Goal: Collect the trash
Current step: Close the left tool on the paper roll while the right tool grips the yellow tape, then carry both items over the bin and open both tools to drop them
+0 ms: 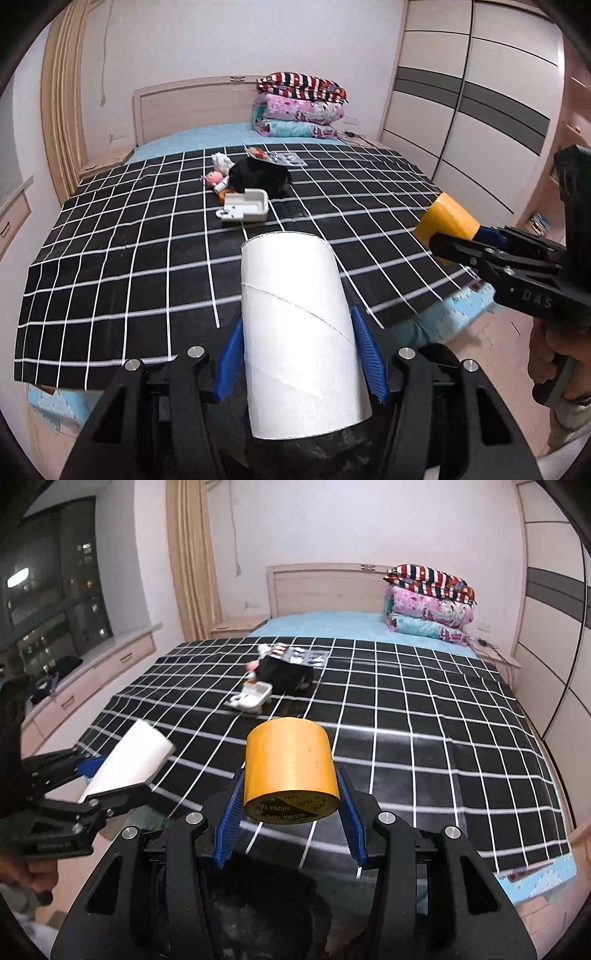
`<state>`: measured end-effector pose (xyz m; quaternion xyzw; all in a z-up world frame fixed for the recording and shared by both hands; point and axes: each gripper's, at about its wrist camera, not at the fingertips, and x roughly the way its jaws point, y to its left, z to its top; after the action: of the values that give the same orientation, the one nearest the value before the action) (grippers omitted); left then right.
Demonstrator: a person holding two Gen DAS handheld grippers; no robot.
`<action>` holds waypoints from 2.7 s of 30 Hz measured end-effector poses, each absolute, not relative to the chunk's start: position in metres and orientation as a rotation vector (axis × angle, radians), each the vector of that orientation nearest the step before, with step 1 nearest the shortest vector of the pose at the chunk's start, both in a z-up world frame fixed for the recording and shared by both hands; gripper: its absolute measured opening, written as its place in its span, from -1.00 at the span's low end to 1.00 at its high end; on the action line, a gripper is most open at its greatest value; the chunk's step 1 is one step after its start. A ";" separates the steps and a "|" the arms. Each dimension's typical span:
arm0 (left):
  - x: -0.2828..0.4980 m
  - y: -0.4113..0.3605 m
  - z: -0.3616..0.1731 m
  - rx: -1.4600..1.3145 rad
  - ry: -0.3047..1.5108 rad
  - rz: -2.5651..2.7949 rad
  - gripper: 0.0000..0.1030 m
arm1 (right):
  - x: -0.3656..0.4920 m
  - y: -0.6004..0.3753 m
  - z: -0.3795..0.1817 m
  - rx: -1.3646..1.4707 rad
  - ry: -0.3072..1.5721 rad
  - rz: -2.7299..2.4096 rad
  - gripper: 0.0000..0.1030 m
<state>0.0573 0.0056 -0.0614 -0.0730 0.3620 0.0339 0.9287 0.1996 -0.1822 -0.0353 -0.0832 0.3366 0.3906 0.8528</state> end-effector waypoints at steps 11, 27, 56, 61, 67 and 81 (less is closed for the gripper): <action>0.042 -0.024 -0.096 -0.067 0.856 -0.043 0.04 | 0.160 -0.190 -0.069 -0.226 0.798 0.898 -0.08; 0.037 -0.024 -0.206 -0.155 1.145 -0.141 0.04 | 0.146 -0.185 -0.187 -0.209 1.189 0.994 -0.08; 0.048 -0.041 -0.246 -0.146 1.261 -0.187 0.36 | 0.126 -0.167 -0.234 -0.387 1.309 0.906 0.07; 0.046 -0.038 -0.240 -0.146 1.246 -0.184 0.36 | 0.125 -0.168 -0.225 -0.389 1.274 0.908 0.07; 0.045 -0.038 -0.231 -0.141 1.225 -0.185 0.36 | 0.124 -0.169 -0.216 -0.382 1.250 0.920 0.07; 0.041 -0.025 -0.164 -0.118 1.075 -0.186 0.36 | 0.131 -0.172 -0.160 -0.362 1.100 0.956 0.07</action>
<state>0.0415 -0.0251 -0.1638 -0.0560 0.5107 -0.0885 0.8533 0.1312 -0.1724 -0.1604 -0.1646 0.4998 0.4343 0.7311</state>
